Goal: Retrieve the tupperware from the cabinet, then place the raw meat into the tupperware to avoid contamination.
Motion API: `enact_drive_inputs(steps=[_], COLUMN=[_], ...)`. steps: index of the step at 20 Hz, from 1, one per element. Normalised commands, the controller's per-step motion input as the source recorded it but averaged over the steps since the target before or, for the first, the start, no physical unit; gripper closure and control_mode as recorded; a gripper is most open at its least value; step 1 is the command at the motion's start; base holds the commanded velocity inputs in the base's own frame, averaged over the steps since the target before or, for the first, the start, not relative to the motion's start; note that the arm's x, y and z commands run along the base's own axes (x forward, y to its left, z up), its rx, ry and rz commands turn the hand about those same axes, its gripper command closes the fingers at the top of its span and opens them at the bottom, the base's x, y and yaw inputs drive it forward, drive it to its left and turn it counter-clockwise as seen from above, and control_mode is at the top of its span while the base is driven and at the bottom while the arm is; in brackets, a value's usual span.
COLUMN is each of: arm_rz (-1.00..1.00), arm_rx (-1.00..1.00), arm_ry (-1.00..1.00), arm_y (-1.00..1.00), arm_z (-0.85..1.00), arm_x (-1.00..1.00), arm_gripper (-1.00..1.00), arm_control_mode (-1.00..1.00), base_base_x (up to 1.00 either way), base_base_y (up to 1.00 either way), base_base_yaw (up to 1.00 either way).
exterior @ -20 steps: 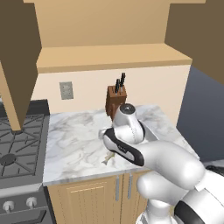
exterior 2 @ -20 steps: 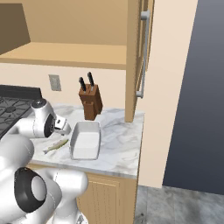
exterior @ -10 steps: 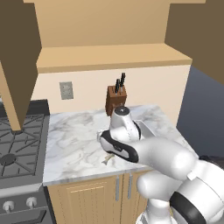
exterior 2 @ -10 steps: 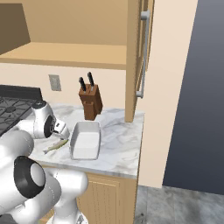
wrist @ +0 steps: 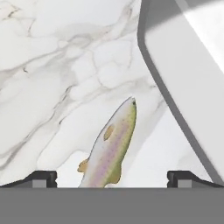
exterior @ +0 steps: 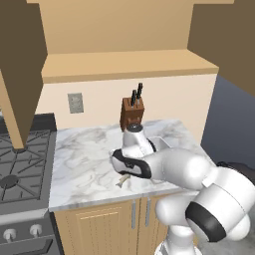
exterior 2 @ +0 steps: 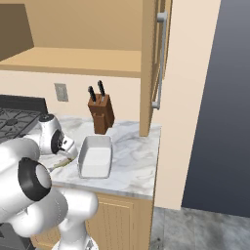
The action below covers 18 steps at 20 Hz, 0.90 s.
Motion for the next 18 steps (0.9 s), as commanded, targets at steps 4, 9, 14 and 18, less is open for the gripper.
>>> enact_drive_inputs(steps=[4,9,14,18], arm_rz=[-0.06,-0.05,-0.03,-0.01], arm_rx=[0.0,0.0,0.0,0.0], arm_ry=[0.03,0.03,0.05,0.06], arm_y=[0.09,0.07,0.01,0.0], arm_z=[-0.23,-0.27,-0.29,-0.29], arm_x=[0.18,0.21,0.11,0.0], arm_gripper=[-1.0,-1.0,-1.0,-1.0], arm_control_mode=[-1.0,-1.0,-1.0,-1.0], base_base_x=[0.0,0.0,0.0,0.0], base_base_y=[0.0,0.0,0.0,0.0], base_base_yaw=[0.0,0.0,0.0,0.0])
